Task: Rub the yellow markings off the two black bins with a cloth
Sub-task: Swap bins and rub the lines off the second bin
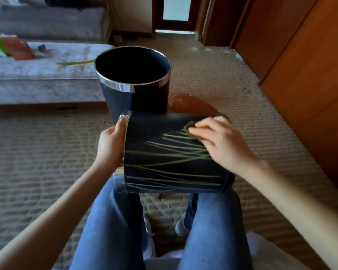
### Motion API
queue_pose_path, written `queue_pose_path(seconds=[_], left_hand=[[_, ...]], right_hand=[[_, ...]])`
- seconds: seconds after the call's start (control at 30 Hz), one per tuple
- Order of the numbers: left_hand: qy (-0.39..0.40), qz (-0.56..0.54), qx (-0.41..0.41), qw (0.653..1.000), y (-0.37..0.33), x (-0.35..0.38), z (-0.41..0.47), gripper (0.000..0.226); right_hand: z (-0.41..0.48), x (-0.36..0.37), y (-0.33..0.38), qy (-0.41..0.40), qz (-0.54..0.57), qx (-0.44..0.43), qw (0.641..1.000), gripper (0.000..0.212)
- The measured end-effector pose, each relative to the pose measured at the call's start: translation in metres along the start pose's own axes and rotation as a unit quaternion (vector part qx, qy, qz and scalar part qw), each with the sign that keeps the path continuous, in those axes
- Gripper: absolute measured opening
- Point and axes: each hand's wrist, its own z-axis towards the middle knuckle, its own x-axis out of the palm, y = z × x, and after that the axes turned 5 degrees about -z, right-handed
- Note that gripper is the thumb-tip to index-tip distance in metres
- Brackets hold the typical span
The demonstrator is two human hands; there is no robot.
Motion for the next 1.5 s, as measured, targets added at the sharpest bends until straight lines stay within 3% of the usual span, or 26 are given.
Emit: queue_pose_path(seconds=[0.1,0.17,0.27,0.33,0.4,0.43,0.63,0.73,0.8,1.0,1.07,1.13,1.23,1.4,1.5], left_hand=[[0.004,-0.007,0.005,1.000,0.003,-0.001,0.000,0.056],[0.007,-0.020,0.004,1.000,0.006,-0.002,-0.001,0.049],[0.010,-0.022,0.006,1.000,0.008,-0.003,-0.004,0.047],[0.010,-0.020,0.004,1.000,0.008,-0.005,-0.006,0.048],[0.009,-0.007,-0.003,1.000,0.006,-0.005,-0.007,0.056],[0.010,-0.003,-0.005,1.000,0.005,-0.006,-0.005,0.065],[0.016,-0.007,-0.009,1.000,0.007,-0.005,0.004,0.069],[0.014,-0.011,-0.010,1.000,0.008,-0.003,0.003,0.066],[0.014,-0.016,-0.007,1.000,0.008,-0.003,0.001,0.053],[0.018,-0.004,-0.002,1.000,0.006,-0.003,-0.006,0.050],[0.015,0.001,0.000,1.000,0.004,-0.004,-0.006,0.056],[0.012,-0.004,-0.007,1.000,0.004,-0.004,-0.006,0.070],[0.008,-0.020,-0.006,1.000,0.010,-0.005,-0.007,0.049],[0.014,-0.019,0.013,1.000,0.014,-0.005,-0.012,0.045],[0.014,-0.016,0.016,1.000,0.013,-0.006,-0.017,0.044]], right_hand=[[-0.041,-0.003,0.017,-0.015,-0.026,-0.097,0.995,0.033],[-0.033,0.001,0.012,-0.029,-0.028,-0.118,0.992,0.030],[0.016,0.011,-0.003,-0.012,-0.001,-0.043,0.999,0.028],[0.058,0.021,-0.018,0.059,0.005,0.035,0.998,0.028],[0.083,0.029,-0.025,0.137,0.010,0.061,0.989,0.030],[0.087,0.031,-0.025,0.138,0.006,0.062,0.988,0.031],[0.009,0.009,0.023,-0.020,0.031,-0.027,0.999,0.031],[-0.015,0.008,0.034,-0.025,0.032,-0.099,0.994,0.030],[-0.002,0.008,0.028,-0.012,0.065,-0.111,0.992,0.028],[0.093,0.028,-0.004,0.113,0.091,0.030,0.989,0.026],[0.093,0.031,0.002,0.101,0.072,0.042,0.991,0.028],[0.067,0.025,0.019,0.035,0.057,0.019,0.998,0.027],[0.013,0.015,0.048,-0.011,0.058,-0.061,0.996,0.031],[0.005,0.018,0.042,-0.027,0.018,-0.179,0.983,0.029],[0.052,0.024,0.033,0.012,0.040,-0.096,0.995,0.025]])
